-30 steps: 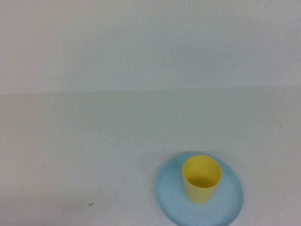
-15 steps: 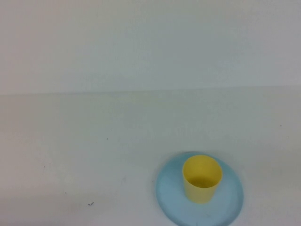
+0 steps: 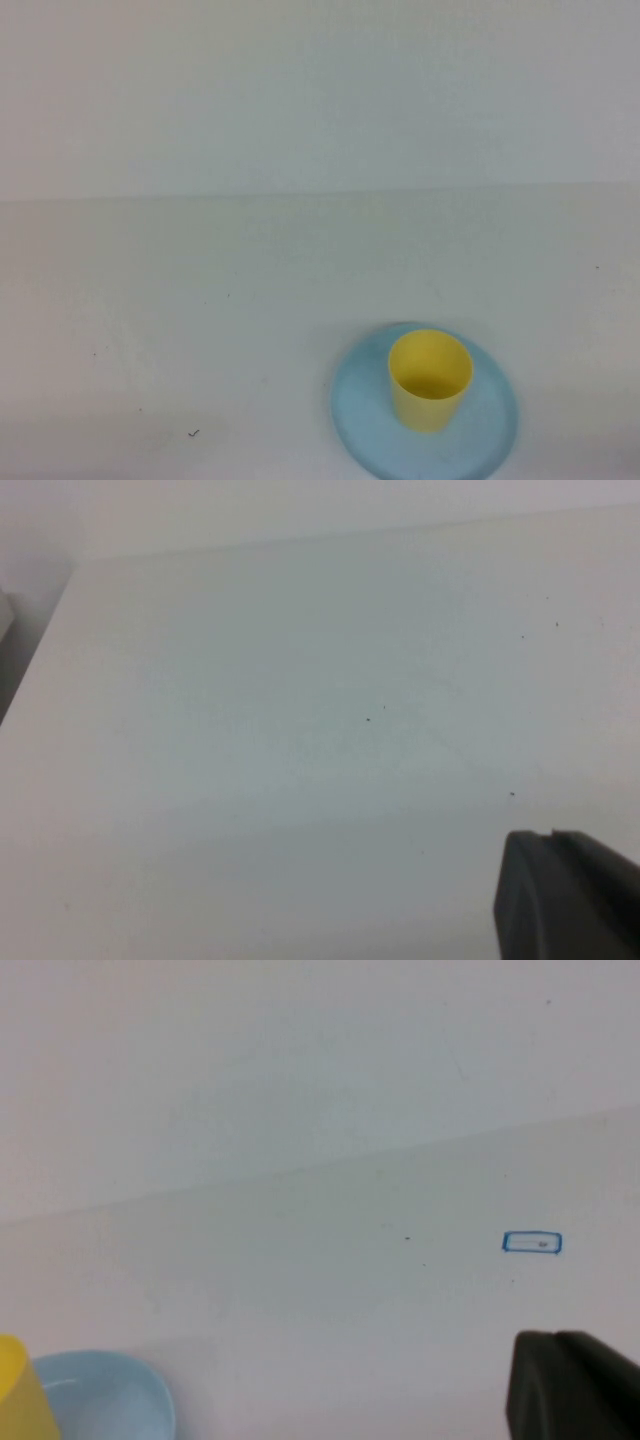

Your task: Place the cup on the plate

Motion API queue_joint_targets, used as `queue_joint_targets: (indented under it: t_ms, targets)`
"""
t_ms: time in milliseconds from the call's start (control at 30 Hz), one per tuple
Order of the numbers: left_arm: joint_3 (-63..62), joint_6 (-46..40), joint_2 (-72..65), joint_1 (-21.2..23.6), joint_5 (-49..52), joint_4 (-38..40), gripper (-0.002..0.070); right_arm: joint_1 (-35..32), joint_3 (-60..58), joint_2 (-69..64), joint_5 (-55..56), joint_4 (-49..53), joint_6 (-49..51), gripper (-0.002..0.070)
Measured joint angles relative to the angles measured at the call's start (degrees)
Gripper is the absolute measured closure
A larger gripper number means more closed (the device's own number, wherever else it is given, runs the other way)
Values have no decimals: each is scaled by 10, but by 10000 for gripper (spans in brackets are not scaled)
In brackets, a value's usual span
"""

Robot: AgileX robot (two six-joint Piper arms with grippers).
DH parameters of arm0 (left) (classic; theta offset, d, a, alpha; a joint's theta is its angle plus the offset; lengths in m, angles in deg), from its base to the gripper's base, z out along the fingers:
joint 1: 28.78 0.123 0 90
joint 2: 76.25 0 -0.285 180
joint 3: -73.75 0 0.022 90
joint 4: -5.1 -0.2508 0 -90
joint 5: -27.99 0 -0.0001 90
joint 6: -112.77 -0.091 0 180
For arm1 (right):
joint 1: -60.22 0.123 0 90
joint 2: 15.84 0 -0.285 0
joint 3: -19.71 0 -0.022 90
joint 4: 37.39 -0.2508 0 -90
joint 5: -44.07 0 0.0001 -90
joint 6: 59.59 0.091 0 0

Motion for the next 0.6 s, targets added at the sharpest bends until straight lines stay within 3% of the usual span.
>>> queue_joint_targets:
  t_ms: [333,600]
  targets:
    - [0,0,0,0,0,0,675,0,0,0,-62,100,0,675]
    - [0,0,0,0,0,0,675,0,0,0,-102,114,0,675]
